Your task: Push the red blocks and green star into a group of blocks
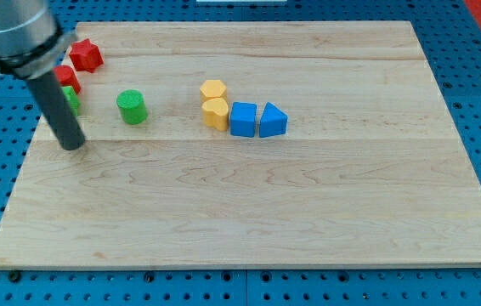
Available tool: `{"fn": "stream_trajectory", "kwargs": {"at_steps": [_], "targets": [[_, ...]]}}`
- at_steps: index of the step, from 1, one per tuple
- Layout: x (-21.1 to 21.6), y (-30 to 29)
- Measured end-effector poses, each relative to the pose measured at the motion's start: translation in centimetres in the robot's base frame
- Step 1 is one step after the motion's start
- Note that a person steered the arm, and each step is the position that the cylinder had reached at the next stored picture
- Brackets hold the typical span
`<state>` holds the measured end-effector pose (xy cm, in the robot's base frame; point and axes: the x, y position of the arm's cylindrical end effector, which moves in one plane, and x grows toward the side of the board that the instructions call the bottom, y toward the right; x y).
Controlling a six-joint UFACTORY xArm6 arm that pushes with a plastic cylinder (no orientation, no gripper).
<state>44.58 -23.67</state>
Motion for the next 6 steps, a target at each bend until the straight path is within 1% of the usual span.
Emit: {"fn": "stream_trajectory", "kwargs": {"at_steps": [1,2,3,4,5,6], "targets": [[-5.4,2.8],[-6.0,14.1],[-5.2,15.3],[1.0,6.6],[0.2,-6.2],[-2.1,-6.8]]}}
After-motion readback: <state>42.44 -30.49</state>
